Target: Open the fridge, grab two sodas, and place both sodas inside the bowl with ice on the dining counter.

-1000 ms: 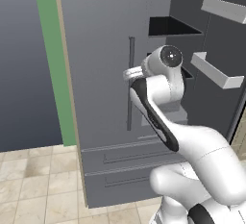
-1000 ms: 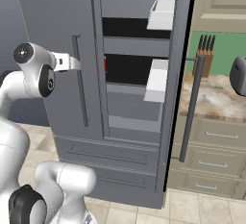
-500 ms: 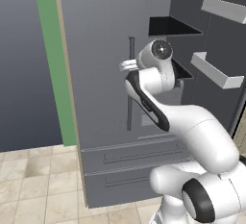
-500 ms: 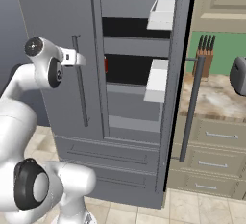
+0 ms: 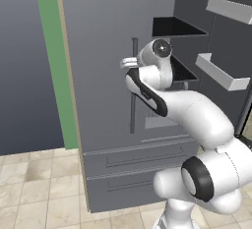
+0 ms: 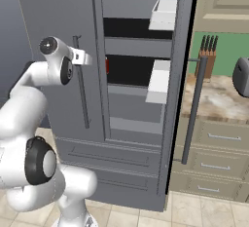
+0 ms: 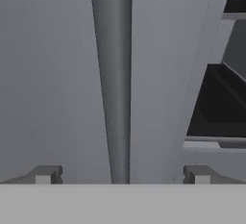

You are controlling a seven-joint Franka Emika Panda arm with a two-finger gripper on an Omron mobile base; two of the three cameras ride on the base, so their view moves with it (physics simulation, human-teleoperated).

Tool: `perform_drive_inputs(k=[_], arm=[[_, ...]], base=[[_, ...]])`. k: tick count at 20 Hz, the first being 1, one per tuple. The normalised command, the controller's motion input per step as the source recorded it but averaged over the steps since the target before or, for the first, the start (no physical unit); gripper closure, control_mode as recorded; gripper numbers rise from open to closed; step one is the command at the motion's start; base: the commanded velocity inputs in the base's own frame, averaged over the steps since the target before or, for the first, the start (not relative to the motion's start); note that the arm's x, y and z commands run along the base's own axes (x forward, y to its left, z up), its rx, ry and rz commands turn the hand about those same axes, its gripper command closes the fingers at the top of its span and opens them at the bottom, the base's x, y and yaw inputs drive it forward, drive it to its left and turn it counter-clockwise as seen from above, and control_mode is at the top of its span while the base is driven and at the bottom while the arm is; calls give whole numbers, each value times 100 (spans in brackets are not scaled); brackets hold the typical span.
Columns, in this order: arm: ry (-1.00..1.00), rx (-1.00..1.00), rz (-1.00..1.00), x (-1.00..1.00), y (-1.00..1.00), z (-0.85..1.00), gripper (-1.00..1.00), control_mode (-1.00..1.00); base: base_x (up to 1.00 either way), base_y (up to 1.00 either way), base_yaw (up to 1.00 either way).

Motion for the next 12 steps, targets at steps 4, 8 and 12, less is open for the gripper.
perform_drive_inputs(k=[4,8,12], arm=[[0,3,0,52,7,-22,-100,-100],[0,3,0,45,6,-25,-100,-100],[0,1,0,48,14,-26,-100,-100]], base=[[0,0,0],[0,0,0],[0,0,0]])
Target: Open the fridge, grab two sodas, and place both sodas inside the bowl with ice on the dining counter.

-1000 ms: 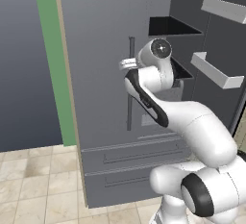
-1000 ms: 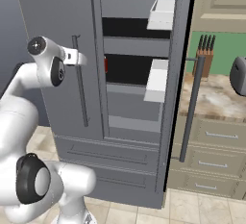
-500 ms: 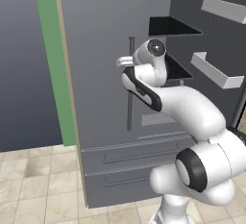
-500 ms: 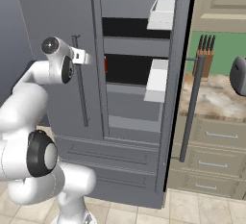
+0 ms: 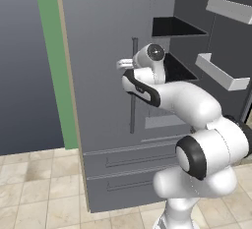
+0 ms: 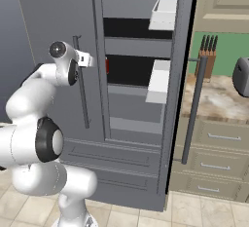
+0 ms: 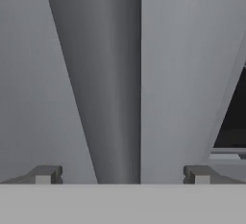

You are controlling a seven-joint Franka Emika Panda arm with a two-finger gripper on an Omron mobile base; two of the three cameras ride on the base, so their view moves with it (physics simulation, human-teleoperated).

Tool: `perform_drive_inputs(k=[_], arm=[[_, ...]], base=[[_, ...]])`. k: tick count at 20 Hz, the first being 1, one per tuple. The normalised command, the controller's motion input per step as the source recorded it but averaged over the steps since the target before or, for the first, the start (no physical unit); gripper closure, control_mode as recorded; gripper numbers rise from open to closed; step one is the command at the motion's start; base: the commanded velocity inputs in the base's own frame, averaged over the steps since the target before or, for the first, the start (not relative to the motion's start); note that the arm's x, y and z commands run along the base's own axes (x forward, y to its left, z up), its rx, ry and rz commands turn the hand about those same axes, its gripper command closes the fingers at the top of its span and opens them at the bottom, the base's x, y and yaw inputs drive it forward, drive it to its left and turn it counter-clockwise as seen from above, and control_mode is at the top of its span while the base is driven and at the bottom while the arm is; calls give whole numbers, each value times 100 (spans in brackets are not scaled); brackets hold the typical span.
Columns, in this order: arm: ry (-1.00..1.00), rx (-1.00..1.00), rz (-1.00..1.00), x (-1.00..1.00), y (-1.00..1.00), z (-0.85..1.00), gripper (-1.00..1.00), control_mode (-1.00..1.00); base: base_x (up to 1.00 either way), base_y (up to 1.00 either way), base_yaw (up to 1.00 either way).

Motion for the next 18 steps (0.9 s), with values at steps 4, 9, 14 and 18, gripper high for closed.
perform_drive_inputs(k=[4,9,14,18], arm=[[1,-1,0,40,22,-26,100,-100],[2,-3,0,-1,12,-18,100,-100],[-2,0,6,-40,38,-2,100,-100],[-2,0,17,-74,41,0,100,-100]], base=[[0,0,0],[0,0,0],[0,0,0],[0,0,0]])
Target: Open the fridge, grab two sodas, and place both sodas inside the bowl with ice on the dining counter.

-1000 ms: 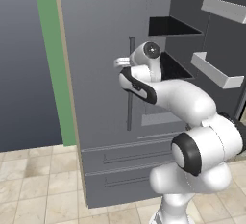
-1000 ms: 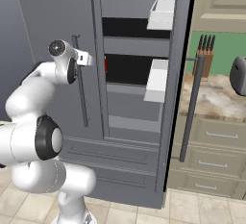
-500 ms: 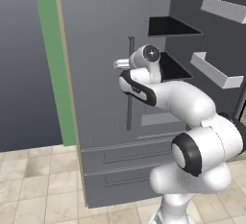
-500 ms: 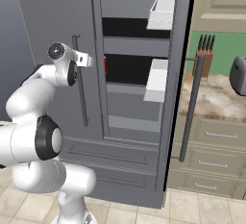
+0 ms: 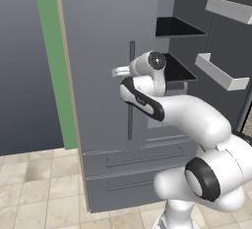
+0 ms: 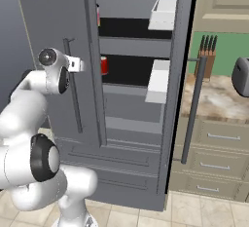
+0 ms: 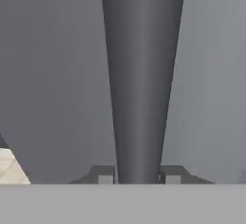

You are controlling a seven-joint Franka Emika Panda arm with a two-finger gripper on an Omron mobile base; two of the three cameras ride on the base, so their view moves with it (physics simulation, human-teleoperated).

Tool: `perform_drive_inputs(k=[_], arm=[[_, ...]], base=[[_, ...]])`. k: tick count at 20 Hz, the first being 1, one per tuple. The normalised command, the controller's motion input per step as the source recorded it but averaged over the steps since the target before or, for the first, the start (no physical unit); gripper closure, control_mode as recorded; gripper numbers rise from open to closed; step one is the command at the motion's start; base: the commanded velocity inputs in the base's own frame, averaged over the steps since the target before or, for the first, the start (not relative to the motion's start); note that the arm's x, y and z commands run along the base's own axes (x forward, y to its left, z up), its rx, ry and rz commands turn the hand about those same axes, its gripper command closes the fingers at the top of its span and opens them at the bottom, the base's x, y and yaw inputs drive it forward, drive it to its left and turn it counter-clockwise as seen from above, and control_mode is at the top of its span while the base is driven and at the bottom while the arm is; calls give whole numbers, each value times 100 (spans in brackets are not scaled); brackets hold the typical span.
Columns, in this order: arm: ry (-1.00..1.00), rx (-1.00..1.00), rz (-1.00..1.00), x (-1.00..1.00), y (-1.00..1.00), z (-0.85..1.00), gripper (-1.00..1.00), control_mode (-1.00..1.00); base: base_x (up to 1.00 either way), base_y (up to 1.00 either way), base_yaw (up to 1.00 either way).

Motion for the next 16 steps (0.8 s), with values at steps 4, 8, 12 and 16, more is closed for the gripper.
perform_drive_inputs(k=[4,8,12,16], arm=[[-2,0,21,-99,46,0,100,-100],[-1,0,19,-100,56,-2,100,-100],[0,-3,11,-100,77,0,-100,-100],[2,-3,5,-99,66,5,-100,-100]], base=[[0,0,0],[0,0,0],[0,0,0],[0,0,0]])
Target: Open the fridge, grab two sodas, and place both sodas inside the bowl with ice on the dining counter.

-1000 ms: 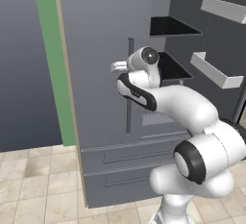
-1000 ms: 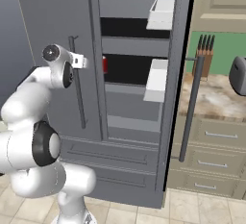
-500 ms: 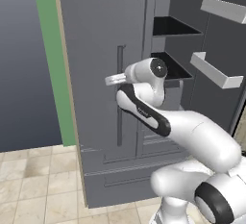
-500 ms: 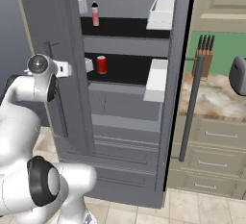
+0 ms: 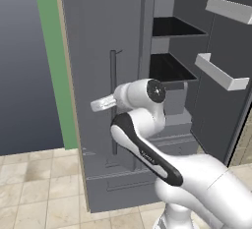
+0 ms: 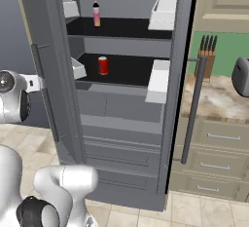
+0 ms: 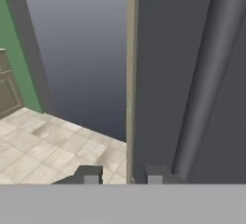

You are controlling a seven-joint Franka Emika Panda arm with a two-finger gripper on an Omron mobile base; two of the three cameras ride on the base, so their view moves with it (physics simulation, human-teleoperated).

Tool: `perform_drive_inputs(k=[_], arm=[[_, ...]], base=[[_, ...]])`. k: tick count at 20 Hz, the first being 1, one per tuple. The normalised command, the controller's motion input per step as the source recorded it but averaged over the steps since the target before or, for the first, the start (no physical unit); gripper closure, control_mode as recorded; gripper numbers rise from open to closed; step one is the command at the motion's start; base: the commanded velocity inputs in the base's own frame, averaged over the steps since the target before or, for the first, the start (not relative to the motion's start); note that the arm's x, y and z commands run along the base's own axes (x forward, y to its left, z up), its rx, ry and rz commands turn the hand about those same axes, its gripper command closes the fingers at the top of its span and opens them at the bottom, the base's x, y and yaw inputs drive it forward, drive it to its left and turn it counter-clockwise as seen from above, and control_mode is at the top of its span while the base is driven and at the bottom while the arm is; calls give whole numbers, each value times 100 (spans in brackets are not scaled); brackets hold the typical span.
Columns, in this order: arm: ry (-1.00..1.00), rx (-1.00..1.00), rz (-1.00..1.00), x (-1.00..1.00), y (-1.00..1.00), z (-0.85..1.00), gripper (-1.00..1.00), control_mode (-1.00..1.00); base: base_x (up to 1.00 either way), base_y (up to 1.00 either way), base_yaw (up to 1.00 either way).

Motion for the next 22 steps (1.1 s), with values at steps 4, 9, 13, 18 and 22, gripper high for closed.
perform_drive_inputs(k=[4,9,13,18,22], arm=[[0,0,-4,-88,-19,28,-100,-100],[4,6,-12,-50,-90,19,-100,-100],[3,42,-13,-31,-100,-3,-100,-100],[12,44,-11,0,-97,36,-100,-100],[19,35,-8,32,-65,49,-100,-100]], base=[[0,0,0],[0,0,0],[0,0,0],[0,0,0],[0,0,0]])
